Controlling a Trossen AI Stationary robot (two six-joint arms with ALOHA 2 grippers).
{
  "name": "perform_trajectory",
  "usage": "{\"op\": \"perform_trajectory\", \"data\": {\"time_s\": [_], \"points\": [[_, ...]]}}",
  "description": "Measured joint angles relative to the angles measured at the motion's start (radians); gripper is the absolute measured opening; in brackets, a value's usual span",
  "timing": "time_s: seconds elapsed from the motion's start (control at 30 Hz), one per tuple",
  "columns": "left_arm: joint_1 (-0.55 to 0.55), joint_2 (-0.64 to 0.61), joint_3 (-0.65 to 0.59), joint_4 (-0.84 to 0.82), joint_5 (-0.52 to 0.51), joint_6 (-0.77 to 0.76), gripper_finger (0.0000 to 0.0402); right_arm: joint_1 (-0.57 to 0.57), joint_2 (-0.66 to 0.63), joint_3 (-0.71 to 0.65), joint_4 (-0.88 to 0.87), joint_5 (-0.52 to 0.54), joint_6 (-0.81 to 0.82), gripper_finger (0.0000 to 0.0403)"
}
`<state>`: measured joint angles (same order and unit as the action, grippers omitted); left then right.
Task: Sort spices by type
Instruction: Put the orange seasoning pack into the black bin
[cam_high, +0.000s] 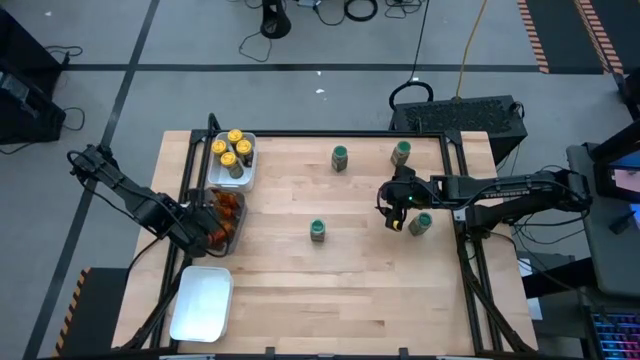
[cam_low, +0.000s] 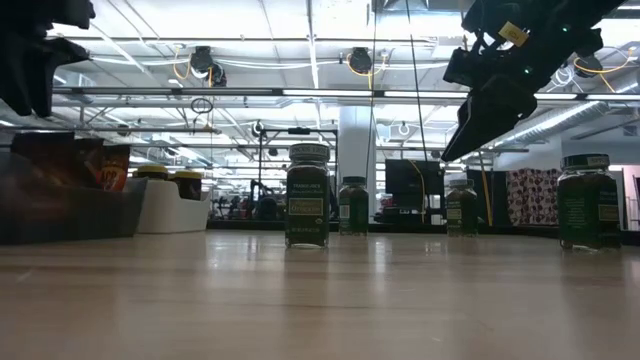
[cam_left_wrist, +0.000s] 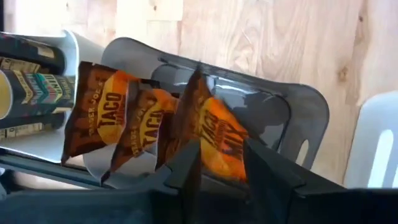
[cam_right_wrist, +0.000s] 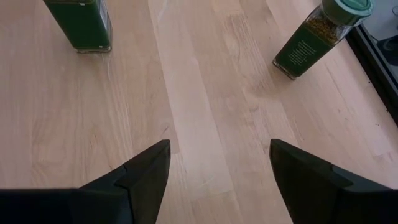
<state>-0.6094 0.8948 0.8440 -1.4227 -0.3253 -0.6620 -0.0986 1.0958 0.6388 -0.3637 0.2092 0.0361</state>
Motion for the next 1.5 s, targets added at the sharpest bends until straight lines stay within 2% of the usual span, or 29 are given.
{"op": "perform_trajectory", "data": {"time_s": [0.2, 0.33, 0.53, 0.67, 0.83, 0.93, 1.0, 1.17, 1.37, 1.5], "points": [[0.0, 0.0, 0.016, 0.019, 0.021, 0.023, 0.0128, 0.0, 0.0, 0.002, 0.0, 0.0, 0.0, 0.0258], [0.0, 0.0, 0.074, 0.06, 0.019, 0.019, 0.0128, 0.0, 0.0, 0.002, 0.001, 0.0, -0.007, 0.0258], [0.025, 0.009, 0.13, 0.215, -0.072, -0.042, 0.0128, 0.0, 0.0, 0.002, 0.021, 0.0, -0.022, 0.0258], [0.134, 0.088, 0.128, 0.149, 0.039, -0.091, 0.0128, 0.0, 0.0, 0.002, 0.047, 0.0, -0.027, 0.0258], [0.252, 0.183, 0.128, 0.144, 0.102, -0.085, 0.0128, 0.0, 0.0, 0.002, 0.065, 0.0, -0.033, 0.0258], [0.314, 0.243, 0.128, 0.087, 0.143, -0.079, 0.0128, 0.0, 0.0, 0.002, 0.059, 0.0, -0.023, 0.0258], [0.343, 0.283, 0.128, 0.075, 0.158, -0.024, 0.0128, 0.0, 0.0, 0.002, 0.049, 0.0, -0.023, 0.0258], [0.4, 0.383, 0.127, 0.178, 0.167, 0.139, 0.0128, 0.0, 0.0, 0.002, 0.045, 0.0, -0.025, 0.0258], [0.487, 0.512, 0.127, 0.133, 0.172, 0.281, 0.0128, 0.0, 0.0, 0.002, 0.043, 0.0, -0.029, 0.0258], [0.523, 0.548, 0.127, 0.13, 0.172, 0.337, 0.0128, 0.0, 0.0, 0.002, 0.029, 0.0, -0.029, 0.0258]]}}
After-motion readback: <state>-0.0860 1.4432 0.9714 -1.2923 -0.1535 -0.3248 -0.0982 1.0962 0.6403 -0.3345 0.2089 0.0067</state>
